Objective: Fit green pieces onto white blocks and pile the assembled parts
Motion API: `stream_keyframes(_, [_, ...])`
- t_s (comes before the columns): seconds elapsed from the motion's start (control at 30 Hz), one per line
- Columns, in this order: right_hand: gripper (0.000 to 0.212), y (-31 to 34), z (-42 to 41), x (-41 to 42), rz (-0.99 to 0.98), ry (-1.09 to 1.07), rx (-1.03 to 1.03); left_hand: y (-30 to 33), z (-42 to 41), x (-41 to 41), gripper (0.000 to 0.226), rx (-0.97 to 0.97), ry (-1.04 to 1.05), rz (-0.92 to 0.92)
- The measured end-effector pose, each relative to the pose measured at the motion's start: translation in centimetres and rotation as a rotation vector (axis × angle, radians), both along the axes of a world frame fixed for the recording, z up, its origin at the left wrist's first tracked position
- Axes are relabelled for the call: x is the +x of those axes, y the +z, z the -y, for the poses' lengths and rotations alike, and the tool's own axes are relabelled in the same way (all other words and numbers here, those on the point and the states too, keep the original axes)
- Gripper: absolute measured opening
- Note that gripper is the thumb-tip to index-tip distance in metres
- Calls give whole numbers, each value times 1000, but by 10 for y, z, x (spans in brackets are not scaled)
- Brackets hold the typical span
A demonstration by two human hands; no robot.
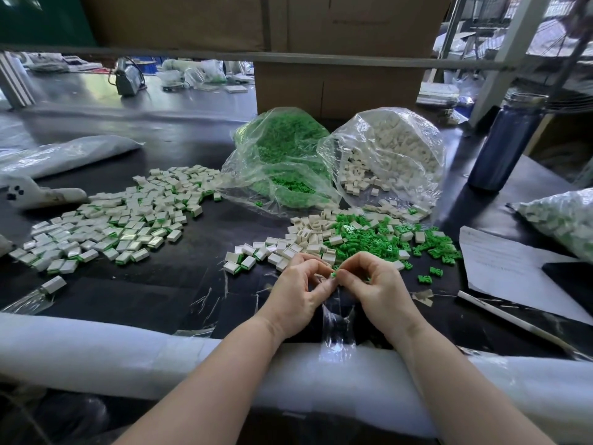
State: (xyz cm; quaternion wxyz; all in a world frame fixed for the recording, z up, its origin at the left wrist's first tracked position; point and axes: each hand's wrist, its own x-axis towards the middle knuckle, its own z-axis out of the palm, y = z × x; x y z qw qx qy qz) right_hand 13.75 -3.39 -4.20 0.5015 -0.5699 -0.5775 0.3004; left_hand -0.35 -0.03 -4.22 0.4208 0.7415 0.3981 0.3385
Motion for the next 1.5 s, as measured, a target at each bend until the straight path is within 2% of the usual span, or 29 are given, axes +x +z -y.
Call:
stream_keyframes(0.2, [16,0,-1,3,-51,-100,22,-4,-3,-2,4,9,106,36])
stream_keyframes(0.33, [14,-4,-3,8,-23,-256,13,-6,-5,-4,17,16,332,94])
stream_keyframes(0.5, [15,-6,-5,14,32,-410,-7,-6,-12,-12,14,99,664,99])
stream_keyframes(0.63, [13,-8,-6,18,59,-505,-63,-8,-18,-15,18,20,770,86])
stream_keyframes(0.8, [13,-8,-6,21,133,-583,-142,-10,-18,-14,37,-4,784,-83])
stream_keyframes(1.0, [22,-7,-5,20,269,-592,-252,-7,-13,-12,42,18,723,-230])
stream_keyframes(1.1, [15,-7,-5,20,299,-571,-294,-8,-10,-10,38,156,706,-318])
stream_keyframes(1.2, [2,-6,-4,20,328,-581,-322,-9,-6,-6,21,285,581,-358])
stream_keyframes(1.33, [18,-5,-4,17,453,-606,-368,-11,-3,2,19,373,397,-461])
stream_keyframes(1.5, [19,-5,-3,15,515,-618,-399,-12,-3,5,23,402,292,-498])
